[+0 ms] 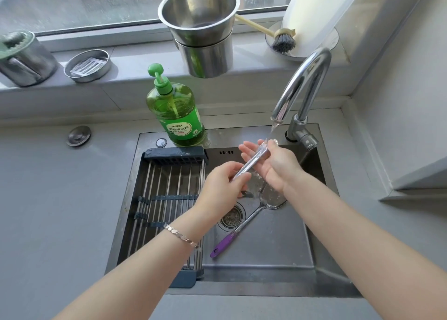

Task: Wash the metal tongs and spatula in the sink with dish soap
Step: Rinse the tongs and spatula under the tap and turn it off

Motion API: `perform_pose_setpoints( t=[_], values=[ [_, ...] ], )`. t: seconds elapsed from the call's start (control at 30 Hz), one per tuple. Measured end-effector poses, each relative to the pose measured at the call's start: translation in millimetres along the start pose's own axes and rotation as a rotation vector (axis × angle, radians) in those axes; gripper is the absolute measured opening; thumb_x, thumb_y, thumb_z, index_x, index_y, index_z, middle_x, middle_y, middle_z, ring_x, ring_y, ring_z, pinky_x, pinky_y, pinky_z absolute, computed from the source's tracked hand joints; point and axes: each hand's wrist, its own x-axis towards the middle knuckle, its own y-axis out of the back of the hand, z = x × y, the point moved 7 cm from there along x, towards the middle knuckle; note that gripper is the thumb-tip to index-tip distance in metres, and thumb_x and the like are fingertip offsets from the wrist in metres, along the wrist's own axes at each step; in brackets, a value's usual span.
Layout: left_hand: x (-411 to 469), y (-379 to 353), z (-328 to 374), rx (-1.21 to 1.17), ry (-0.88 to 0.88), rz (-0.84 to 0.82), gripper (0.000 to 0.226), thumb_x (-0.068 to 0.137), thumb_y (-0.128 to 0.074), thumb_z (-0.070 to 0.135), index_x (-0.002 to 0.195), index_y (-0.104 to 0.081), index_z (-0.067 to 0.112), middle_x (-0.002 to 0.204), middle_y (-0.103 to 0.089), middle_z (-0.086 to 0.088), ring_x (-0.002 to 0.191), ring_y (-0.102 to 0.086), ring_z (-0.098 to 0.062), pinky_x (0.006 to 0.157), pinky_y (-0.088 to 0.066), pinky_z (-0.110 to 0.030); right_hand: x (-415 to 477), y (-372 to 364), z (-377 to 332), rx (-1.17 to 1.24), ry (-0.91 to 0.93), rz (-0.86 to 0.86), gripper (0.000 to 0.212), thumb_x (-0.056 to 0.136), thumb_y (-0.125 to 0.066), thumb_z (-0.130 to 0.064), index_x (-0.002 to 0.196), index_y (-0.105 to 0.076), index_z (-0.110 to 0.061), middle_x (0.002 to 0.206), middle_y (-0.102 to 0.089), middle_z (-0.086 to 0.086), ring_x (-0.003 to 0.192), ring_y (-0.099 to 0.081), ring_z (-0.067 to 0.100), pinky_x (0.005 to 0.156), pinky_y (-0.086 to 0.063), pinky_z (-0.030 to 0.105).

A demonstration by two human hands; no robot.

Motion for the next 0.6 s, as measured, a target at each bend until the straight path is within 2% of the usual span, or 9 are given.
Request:
perform_pose_setpoints(
  t=[0.07, 0.1, 0.2, 0.3, 0.4, 0.5, 0.6],
  values=[
    [-0.9, 5.8, 0.5, -0.064, 0.001, 0.067, 0.014, 0.092, -0.055, 0.013, 0.101, -0.065, 0.017, 0.062, -0.058, 0.005, 0.044, -0.047, 0.003, 0.047, -0.037, -0.009, -3.7, 10.8, 2.2, -0.154, 0.061, 0.005, 0.022, 0.099, -0.032, -0.001, 0.112, -0.048, 0.006, 0.102, -0.060, 0.018, 0.093, -0.063, 0.025, 0.091, -0.050, 0.035],
    [-1.3, 7.0, 1.5, -0.135, 0.007, 0.084, 0.015, 0.092, -0.054, 0.011, 0.100, -0.065, 0.017, 0.061, -0.057, 0.005, 0.043, -0.047, 0.004, 0.045, -0.035, -0.007, -6.5, 20.2, 4.0, -0.267, 0.094, 0.048, 0.026, 0.097, -0.038, 0.002, 0.121, -0.046, 0.004, 0.110, -0.058, 0.017, 0.101, -0.060, 0.025, 0.096, -0.047, 0.034],
    [1.3, -3.3, 4.6, -0.327, 0.067, 0.002, 0.018, 0.091, -0.054, 0.004, 0.092, -0.066, 0.018, 0.059, -0.056, 0.005, 0.042, -0.045, 0.003, 0.046, -0.036, -0.009, -12.7, 45.0, 17.1, -0.450, 0.105, 0.142, 0.037, 0.095, -0.050, -0.014, 0.128, -0.047, 0.002, 0.114, -0.057, 0.011, 0.105, -0.056, 0.020, 0.095, -0.045, 0.031],
    [8.5, -31.0, 10.7, -0.521, 0.192, -0.251, 0.018, 0.088, -0.050, -0.007, 0.094, -0.064, 0.002, 0.057, -0.053, 0.001, 0.044, -0.045, -0.005, 0.046, -0.038, -0.016, -16.8, 48.7, 30.4, -0.417, 0.017, 0.096, 0.038, 0.096, -0.046, -0.033, 0.115, -0.057, -0.003, 0.117, -0.061, 0.014, 0.112, -0.057, 0.022, 0.098, -0.043, 0.033],
    [17.0, -44.9, 23.8, -0.765, 0.326, -0.400, 0.021, 0.090, -0.039, -0.013, 0.102, -0.054, -0.006, 0.068, -0.051, -0.008, 0.048, -0.052, -0.009, 0.046, -0.047, -0.021, -17.4, 49.7, 23.1, -0.481, 0.074, 0.061, 0.038, 0.098, -0.033, -0.043, 0.093, -0.062, -0.019, 0.107, -0.067, 0.007, 0.100, -0.058, 0.017, 0.088, -0.043, 0.029],
    [30.8, -44.5, 27.1, -0.834, 0.390, -0.321, 0.015, 0.097, -0.041, 0.000, 0.092, -0.054, -0.006, 0.063, -0.051, -0.006, 0.041, -0.047, -0.005, 0.043, -0.043, -0.016, -21.0, 54.0, 13.4, -0.663, 0.202, 0.066, 0.031, 0.099, -0.039, -0.032, 0.087, -0.067, -0.025, 0.099, -0.068, -0.003, 0.100, -0.059, 0.012, 0.096, -0.040, 0.027],
    [43.0, -44.1, 19.4, -0.772, 0.418, -0.176, 0.022, 0.098, -0.045, 0.012, 0.081, -0.053, 0.001, 0.052, -0.051, 0.000, 0.032, -0.036, -0.001, 0.034, -0.032, -0.012, -20.7, 68.2, 12.7, -0.844, 0.277, 0.199, 0.014, 0.092, -0.054, -0.020, 0.099, -0.065, -0.015, 0.108, -0.066, 0.005, 0.103, -0.058, 0.014, 0.090, -0.041, 0.024]
  ],
)
